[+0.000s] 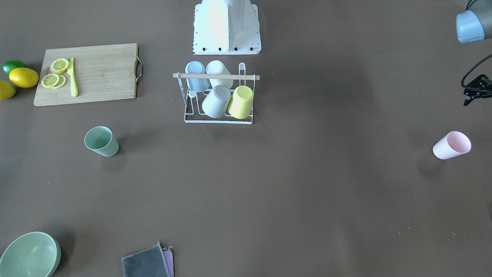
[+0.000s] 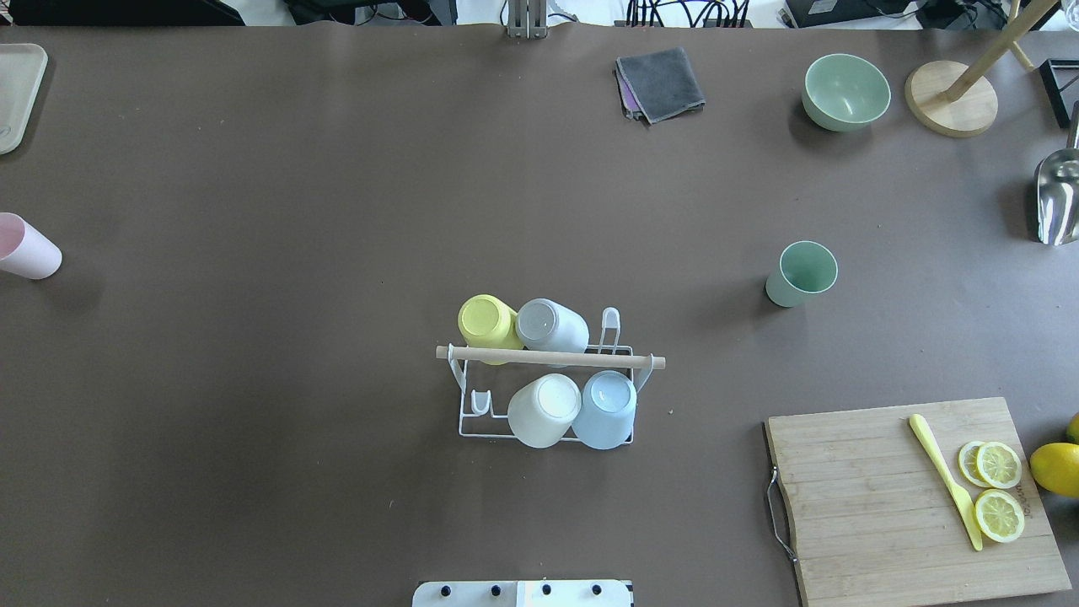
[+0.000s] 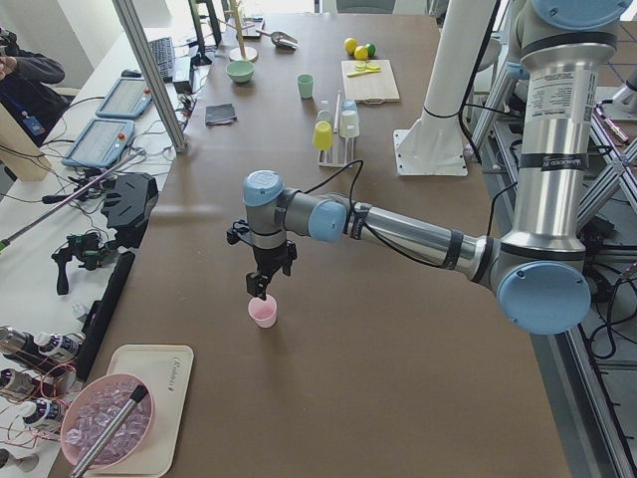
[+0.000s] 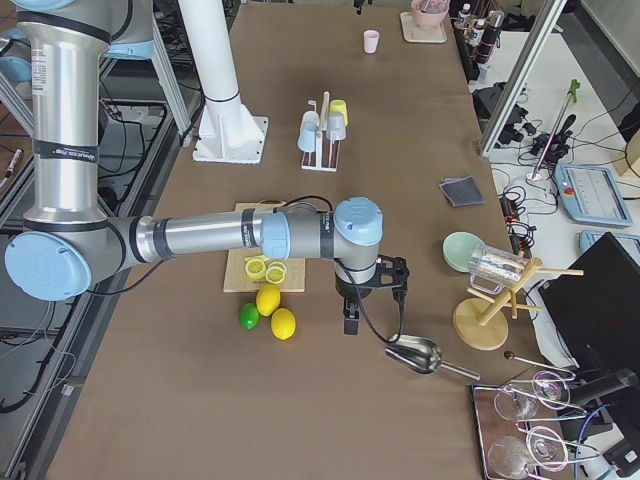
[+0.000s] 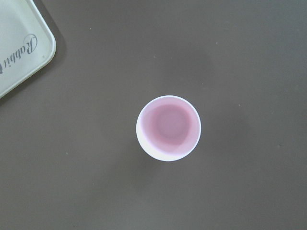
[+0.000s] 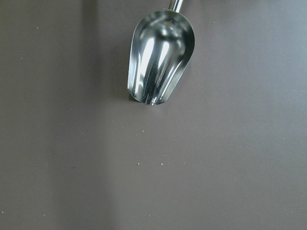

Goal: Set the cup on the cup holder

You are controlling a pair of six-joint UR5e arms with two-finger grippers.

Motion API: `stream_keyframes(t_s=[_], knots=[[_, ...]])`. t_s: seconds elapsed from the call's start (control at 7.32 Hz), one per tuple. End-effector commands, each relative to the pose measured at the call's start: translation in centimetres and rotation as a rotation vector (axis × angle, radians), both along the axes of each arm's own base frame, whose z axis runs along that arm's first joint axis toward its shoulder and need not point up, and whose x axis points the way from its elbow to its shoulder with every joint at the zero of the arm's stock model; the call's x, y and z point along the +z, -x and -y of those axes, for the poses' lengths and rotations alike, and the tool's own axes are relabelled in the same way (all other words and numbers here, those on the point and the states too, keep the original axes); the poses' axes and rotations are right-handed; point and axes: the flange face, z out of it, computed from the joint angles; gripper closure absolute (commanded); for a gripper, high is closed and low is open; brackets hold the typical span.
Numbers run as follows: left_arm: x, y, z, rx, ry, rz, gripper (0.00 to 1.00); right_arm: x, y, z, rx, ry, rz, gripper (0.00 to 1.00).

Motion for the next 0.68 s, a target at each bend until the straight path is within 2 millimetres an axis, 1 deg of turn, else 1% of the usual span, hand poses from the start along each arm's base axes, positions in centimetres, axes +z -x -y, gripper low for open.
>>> stream_keyframes(t_s=[0.0, 0.14, 0.27, 0.41, 0.55], knots=[[-1.8, -6.6, 2.6, 0.119, 0.042, 0.133, 0.03, -0.2, 0.2, -0.7, -0.008, -0.005, -0.003, 0.0], [-2.9, -8.2, 4.5, 0.18, 0.055, 0.207, 0.03, -0.5, 1.0, -0.3, -0.029, -0.016, -0.018, 0.0], [-3.0, -9.9, 6.0, 0.285, 0.048, 0.295, 0.03, -0.7, 3.8, 0.4, -0.089, -0.025, -0.055, 0.0], [-2.3, -10.6, 7.9, 0.373, 0.017, 0.371, 0.03, -2.0, 4.1, 0.7, -0.099, -0.057, -0.066, 0.0], [-0.8, -11.5, 9.1, 0.479, 0.005, 0.423, 0.03, -3.8, 4.9, 0.7, -0.103, -0.078, -0.022, 0.0]])
